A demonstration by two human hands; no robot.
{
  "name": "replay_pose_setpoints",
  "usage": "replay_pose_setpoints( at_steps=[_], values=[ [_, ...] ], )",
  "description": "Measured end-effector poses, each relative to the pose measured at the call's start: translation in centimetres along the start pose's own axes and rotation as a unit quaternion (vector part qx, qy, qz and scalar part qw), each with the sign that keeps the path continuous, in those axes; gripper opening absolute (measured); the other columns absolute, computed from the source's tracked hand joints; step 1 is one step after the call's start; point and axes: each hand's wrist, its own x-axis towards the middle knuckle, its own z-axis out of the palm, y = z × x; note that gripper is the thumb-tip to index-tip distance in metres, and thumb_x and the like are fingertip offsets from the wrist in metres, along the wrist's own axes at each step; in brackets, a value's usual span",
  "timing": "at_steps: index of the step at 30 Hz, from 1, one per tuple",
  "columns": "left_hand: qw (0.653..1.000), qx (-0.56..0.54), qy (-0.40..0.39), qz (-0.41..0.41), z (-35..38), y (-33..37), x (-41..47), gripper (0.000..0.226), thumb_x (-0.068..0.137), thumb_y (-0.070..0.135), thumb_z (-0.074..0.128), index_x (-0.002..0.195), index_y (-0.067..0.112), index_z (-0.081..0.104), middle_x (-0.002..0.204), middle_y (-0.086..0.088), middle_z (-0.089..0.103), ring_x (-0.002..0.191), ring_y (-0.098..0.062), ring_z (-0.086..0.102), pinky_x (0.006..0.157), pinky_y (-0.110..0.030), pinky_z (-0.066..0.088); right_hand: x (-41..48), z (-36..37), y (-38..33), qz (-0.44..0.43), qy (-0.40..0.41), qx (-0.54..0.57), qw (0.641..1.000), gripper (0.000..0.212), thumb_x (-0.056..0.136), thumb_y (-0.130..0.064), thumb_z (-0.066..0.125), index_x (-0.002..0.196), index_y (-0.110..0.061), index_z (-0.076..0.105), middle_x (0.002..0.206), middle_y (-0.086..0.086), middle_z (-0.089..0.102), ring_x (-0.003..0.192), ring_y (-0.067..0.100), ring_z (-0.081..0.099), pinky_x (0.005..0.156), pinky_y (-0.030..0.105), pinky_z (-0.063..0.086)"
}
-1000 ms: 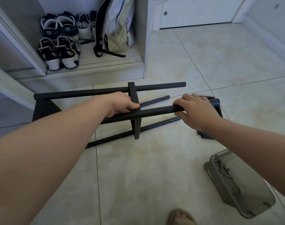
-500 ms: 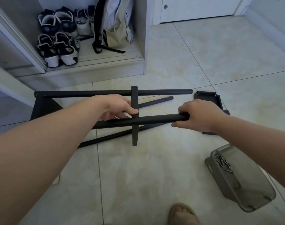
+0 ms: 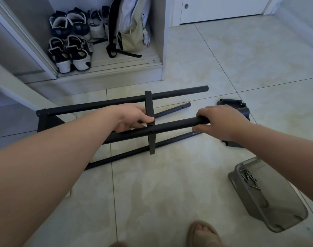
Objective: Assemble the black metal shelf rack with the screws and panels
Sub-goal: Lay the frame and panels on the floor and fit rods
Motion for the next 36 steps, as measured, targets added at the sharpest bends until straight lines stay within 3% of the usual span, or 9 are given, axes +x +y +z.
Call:
replay_pose_setpoints(
  at_steps=[2, 6, 12, 15, 21, 27, 29, 33, 36],
  values=[
    [1.0, -0.005, 0.011, 0.007, -0.2, 0.1, 0.6, 0.01, 0.092, 0.017, 0.069, 0.102, 0.017, 0.066, 0.11, -0.002, 0.069, 0.094, -0.017, 0.068, 0.087, -0.03, 0.044, 0.8, 0.1, 0.3, 0.006, -0.008, -0.002, 1.0, 0.031, 0.096, -0.058, 0.056, 0.104, -0.029, 0.057, 0.09, -0.01, 0.058, 0.086, 0.018, 0.055, 0.087, 0.036, 0.033],
    [1.0, -0.007, 0.022, 0.0, -0.5, 0.7, 1.9, 0.015, 0.093, 0.017, 0.069, 0.107, 0.017, 0.064, 0.116, 0.001, 0.068, 0.095, -0.015, 0.066, 0.077, -0.025, 0.042, 2.6, 0.5, 0.6, 0.02, -0.005, -0.018, 1.0, 0.029, 0.098, -0.054, 0.055, 0.111, -0.028, 0.058, 0.097, -0.006, 0.057, 0.094, 0.02, 0.053, 0.098, 0.043, 0.036],
    [0.999, -0.025, 0.02, 0.009, -1.8, 1.5, 3.3, 0.022, 0.095, 0.019, 0.067, 0.116, 0.018, 0.062, 0.118, 0.002, 0.07, 0.086, -0.014, 0.068, 0.079, -0.031, 0.046, 5.7, 0.7, 1.0, 0.019, 0.026, -0.047, 0.998, 0.028, 0.099, -0.049, 0.057, 0.115, -0.026, 0.059, 0.101, -0.002, 0.056, 0.091, 0.023, 0.049, 0.102, 0.045, 0.036],
    [0.999, -0.026, 0.025, 0.017, -2.2, 1.3, 3.7, 0.01, 0.094, 0.018, 0.067, 0.104, 0.02, 0.065, 0.112, 0.002, 0.071, 0.08, -0.014, 0.07, 0.079, -0.031, 0.048, 6.3, 0.9, 0.9, 0.018, 0.036, -0.038, 0.998, 0.026, 0.098, -0.047, 0.06, 0.113, -0.026, 0.062, 0.1, -0.001, 0.059, 0.091, 0.023, 0.051, 0.103, 0.046, 0.036],
    [0.999, -0.025, 0.026, 0.035, -3.6, 1.2, 3.9, 0.016, 0.092, 0.018, 0.069, 0.108, 0.019, 0.068, 0.115, 0.001, 0.073, 0.087, -0.016, 0.072, 0.094, -0.037, 0.049, 7.1, 0.1, 0.6, 0.002, 0.057, -0.042, 0.997, 0.015, 0.097, -0.044, 0.064, 0.099, -0.029, 0.062, 0.09, -0.003, 0.061, 0.085, 0.022, 0.05, 0.08, 0.037, 0.032],
    [0.999, -0.023, 0.035, 0.015, -2.6, -0.1, 4.3, 0.007, 0.094, 0.015, 0.067, 0.096, 0.021, 0.064, 0.1, 0.001, 0.071, 0.087, -0.015, 0.069, 0.076, -0.027, 0.048, 6.8, 1.6, -0.3, 0.045, -0.03, -0.031, 0.998, 0.015, 0.095, -0.041, 0.066, 0.09, -0.028, 0.062, 0.094, 0.002, 0.061, 0.088, 0.027, 0.058, 0.061, 0.032, 0.033],
    [0.999, -0.02, 0.036, 0.011, -2.3, -0.3, 4.6, 0.006, 0.094, 0.016, 0.068, 0.094, 0.021, 0.064, 0.096, 0.001, 0.07, 0.086, -0.015, 0.068, 0.077, -0.026, 0.048, 6.6, 2.4, -0.3, 0.043, -0.027, -0.03, 0.998, 0.017, 0.097, -0.042, 0.062, 0.097, -0.025, 0.064, 0.095, 0.001, 0.061, 0.088, 0.026, 0.057, 0.062, 0.033, 0.032],
    [0.998, -0.006, 0.057, 0.016, -2.3, -0.2, 4.5, 0.006, 0.092, 0.019, 0.07, 0.096, 0.018, 0.066, 0.092, 0.001, 0.072, 0.091, -0.017, 0.066, 0.087, -0.029, 0.047, 6.2, 2.6, -0.1, 0.019, -0.029, -0.027, 0.999, 0.025, 0.103, -0.044, 0.051, 0.109, -0.023, 0.062, 0.104, 0.001, 0.057, 0.094, 0.026, 0.053, 0.086, 0.039, 0.039],
    [0.998, 0.008, 0.062, 0.021, -1.9, -0.5, 4.3, 0.006, 0.092, 0.019, 0.071, 0.091, 0.017, 0.065, 0.078, 0.005, 0.073, 0.09, -0.017, 0.066, 0.094, -0.034, 0.045, 5.8, 2.4, 0.0, 0.015, -0.059, -0.034, 0.998, 0.025, 0.104, -0.048, 0.047, 0.109, -0.027, 0.059, 0.105, -0.001, 0.056, 0.093, 0.023, 0.05, 0.079, 0.037, 0.035]
  ],
)
